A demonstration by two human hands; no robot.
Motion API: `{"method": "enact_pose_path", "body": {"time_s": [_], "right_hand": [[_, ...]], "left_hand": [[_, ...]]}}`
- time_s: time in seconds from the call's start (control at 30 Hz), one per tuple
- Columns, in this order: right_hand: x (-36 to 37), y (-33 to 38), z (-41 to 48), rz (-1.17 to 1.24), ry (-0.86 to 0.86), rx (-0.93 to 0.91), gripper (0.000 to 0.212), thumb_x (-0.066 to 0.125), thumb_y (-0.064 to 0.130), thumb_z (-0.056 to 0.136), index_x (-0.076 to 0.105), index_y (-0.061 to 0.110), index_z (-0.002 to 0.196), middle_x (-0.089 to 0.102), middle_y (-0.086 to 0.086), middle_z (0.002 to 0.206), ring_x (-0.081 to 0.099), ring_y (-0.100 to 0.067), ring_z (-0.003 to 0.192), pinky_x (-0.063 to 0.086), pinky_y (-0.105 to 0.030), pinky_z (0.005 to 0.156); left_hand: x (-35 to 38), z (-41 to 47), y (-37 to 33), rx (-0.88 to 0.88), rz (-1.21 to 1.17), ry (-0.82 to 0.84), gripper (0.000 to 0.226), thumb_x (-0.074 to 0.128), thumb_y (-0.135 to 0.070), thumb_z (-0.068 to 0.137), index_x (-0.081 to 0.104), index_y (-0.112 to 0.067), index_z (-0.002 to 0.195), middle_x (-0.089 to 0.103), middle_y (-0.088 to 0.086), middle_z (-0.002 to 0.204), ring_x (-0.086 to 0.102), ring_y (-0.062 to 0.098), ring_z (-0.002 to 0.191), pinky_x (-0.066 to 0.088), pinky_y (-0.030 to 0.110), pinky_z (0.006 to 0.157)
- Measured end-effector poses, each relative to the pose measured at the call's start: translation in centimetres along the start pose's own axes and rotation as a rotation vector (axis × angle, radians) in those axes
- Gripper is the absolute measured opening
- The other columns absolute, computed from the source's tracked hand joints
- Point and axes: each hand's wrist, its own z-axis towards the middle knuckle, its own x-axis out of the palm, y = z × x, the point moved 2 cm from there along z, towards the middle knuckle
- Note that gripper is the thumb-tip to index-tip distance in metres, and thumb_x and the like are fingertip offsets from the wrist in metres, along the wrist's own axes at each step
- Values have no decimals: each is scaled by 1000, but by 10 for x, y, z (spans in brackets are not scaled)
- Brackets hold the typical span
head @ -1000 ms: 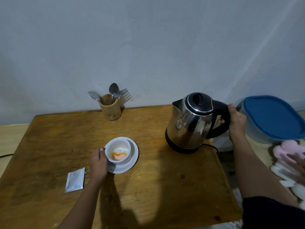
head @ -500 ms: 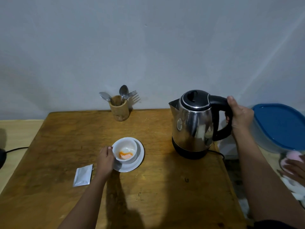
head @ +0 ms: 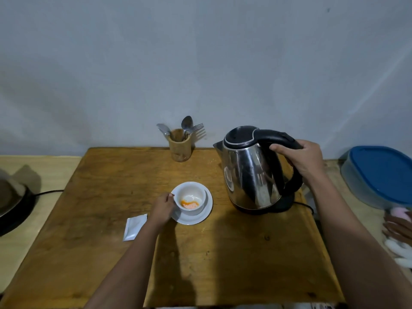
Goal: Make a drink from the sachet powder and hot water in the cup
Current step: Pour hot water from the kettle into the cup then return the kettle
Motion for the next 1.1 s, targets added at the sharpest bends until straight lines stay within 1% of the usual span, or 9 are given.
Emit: {"method": "enact_pose_path", "body": {"time_s": [0.13,0.23,0.33,0.5,0.6,0.67,0.73,0.9,1.1], "right_hand": [[13,6,-21,-16,68,-24,21,83,27,64,64,21,60,52,13,37,46,2,37,36,-13,44],[20,9,-36,-68,95,-48,19,83,26,65,69,17,72,59,10,48,52,6,39,39,-6,41],[26,10,-48,-109,132,-71,22,86,33,55,69,27,68,68,-3,66,62,-5,51,50,-16,52],[32,14,-54,-144,175,-107,21,87,27,56,68,31,63,67,8,55,60,4,48,48,-11,49],[36,21,-56,-168,216,-126,21,88,28,54,73,23,67,70,7,57,64,-5,56,51,-20,55],[38,24,-57,-223,235,-114,31,89,30,53,74,11,72,73,-11,69,66,-18,63,52,-30,62],[39,25,-58,-257,245,-97,38,90,32,52,73,5,72,71,-20,74,64,-21,64,50,-32,63],[42,28,-58,-295,277,-77,31,89,36,49,73,17,67,70,-7,64,65,-19,61,52,-33,63],[46,30,-55,-363,302,-92,44,86,49,41,74,16,67,73,-11,68,70,-28,70,58,-46,70]], "left_hand": [[-5,2,3,36,36,49,32,32,-19,97,59,-1,100,59,16,96,53,30,90,35,31,73],[-6,4,5,65,54,48,32,33,-18,96,60,0,99,62,23,103,54,33,90,35,32,72],[-7,2,4,100,42,44,31,34,-16,96,60,0,100,62,23,103,50,26,84,35,31,72],[-7,0,7,93,29,45,30,35,-19,96,60,-3,105,62,20,107,53,27,92,40,35,78],[-8,-2,6,90,36,51,31,35,-18,96,59,-3,106,61,21,109,54,30,96,39,34,79],[-9,-3,5,80,47,54,31,35,-18,96,58,-4,109,60,20,112,54,31,100,41,35,81],[-9,-3,5,73,59,55,30,35,-17,95,58,-5,111,60,19,113,54,31,102,42,36,83],[-9,-6,6,72,41,51,28,35,-17,96,57,-6,111,60,17,114,50,24,94,39,33,80],[-8,-6,8,76,51,45,29,34,-18,96,56,-7,112,59,17,115,49,21,94,39,32,81]]}}
